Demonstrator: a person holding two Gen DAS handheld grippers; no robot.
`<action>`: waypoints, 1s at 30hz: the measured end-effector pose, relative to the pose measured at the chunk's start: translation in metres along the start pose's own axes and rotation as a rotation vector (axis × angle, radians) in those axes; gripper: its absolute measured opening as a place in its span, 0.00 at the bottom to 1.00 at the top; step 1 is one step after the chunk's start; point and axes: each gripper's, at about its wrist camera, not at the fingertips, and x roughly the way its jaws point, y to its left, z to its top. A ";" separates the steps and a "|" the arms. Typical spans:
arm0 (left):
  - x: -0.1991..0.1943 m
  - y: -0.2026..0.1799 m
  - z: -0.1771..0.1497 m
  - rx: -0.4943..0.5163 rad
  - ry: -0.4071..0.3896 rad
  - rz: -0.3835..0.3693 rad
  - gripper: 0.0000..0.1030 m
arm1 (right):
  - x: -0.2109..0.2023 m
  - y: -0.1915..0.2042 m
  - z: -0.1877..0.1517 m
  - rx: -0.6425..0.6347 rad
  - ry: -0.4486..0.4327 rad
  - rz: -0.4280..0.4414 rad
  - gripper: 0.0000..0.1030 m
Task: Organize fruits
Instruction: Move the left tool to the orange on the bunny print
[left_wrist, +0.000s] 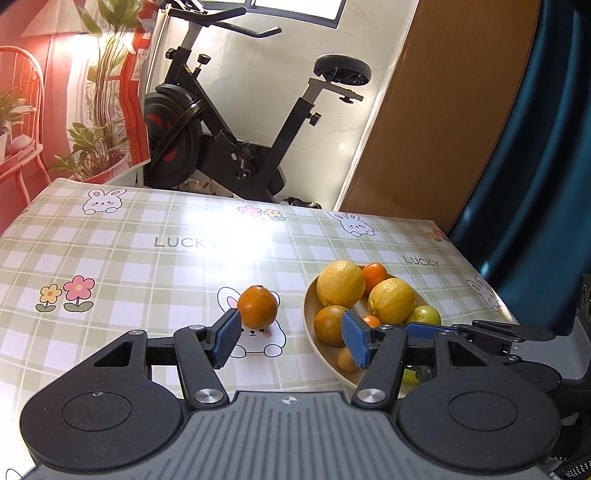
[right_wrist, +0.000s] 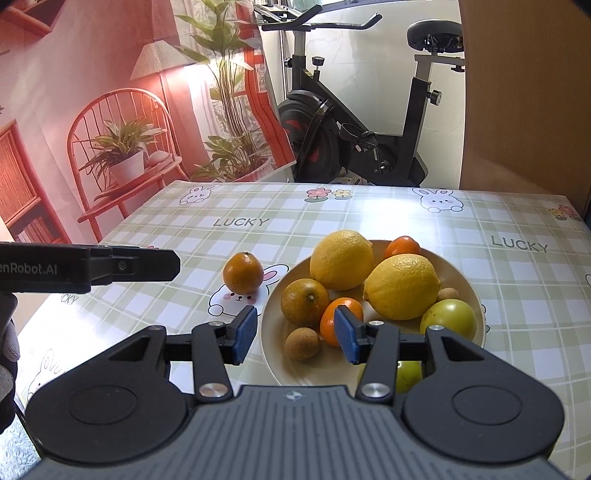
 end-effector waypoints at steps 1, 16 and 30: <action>0.000 0.003 -0.001 -0.009 0.000 0.005 0.61 | 0.001 0.001 0.000 -0.002 0.002 0.002 0.48; 0.000 0.031 0.013 -0.048 -0.032 0.058 0.61 | 0.022 0.012 0.011 -0.040 0.027 0.032 0.48; 0.008 0.055 0.036 -0.046 -0.040 0.087 0.61 | 0.050 0.031 0.030 -0.098 0.023 0.074 0.48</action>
